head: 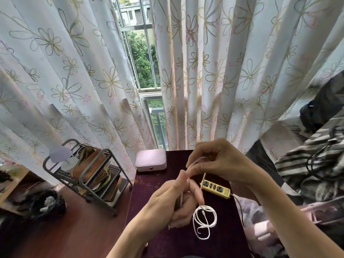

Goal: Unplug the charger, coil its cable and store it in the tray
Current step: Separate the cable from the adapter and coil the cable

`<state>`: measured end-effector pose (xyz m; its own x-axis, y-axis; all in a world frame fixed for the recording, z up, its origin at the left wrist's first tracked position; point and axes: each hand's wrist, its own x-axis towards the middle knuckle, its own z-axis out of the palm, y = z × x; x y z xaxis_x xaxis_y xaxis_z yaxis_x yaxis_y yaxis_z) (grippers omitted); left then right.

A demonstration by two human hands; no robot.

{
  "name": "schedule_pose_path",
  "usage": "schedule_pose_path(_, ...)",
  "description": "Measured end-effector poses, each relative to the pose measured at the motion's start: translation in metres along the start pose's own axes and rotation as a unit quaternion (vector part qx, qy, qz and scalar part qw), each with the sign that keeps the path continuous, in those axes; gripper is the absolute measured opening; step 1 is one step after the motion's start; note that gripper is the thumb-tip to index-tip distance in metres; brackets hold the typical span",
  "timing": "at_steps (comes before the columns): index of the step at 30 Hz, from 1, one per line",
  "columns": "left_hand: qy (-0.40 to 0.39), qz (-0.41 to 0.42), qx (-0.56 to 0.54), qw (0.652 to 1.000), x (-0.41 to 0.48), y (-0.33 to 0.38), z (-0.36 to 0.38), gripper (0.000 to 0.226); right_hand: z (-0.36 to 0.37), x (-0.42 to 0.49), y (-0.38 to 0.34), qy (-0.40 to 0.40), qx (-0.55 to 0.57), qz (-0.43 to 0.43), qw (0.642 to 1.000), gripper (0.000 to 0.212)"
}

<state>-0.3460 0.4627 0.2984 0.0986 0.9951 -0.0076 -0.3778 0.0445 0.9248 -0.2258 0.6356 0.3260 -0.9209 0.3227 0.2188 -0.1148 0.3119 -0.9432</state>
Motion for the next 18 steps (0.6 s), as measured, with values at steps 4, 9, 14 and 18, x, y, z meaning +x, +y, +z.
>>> schedule_pose_path(4, -0.039, 0.016, -0.098, 0.994, 0.001, 0.008, 0.008, 0.049, 0.015, -0.003, 0.020, 0.042, 0.101, 0.002, 0.994, 0.011)
schedule_pose_path(9, 0.030, 0.056, -0.179, 0.982, 0.008, 0.019, 0.015, 0.059, 0.054, -0.012, 0.046, 0.118, 0.141, 0.018, 0.983, 0.024)
schedule_pose_path(14, 0.025, 0.032, -0.287, 0.957, 0.017, 0.023, 0.011, 0.082, 0.076, -0.025, 0.051, 0.158, 0.037, 0.033, 0.986, 0.039)
schedule_pose_path(18, 0.016, 0.006, -0.232, 0.972, 0.018, 0.016, 0.012, 0.074, 0.064, -0.027, 0.047, 0.194, 0.026, 0.003, 0.981, 0.025)
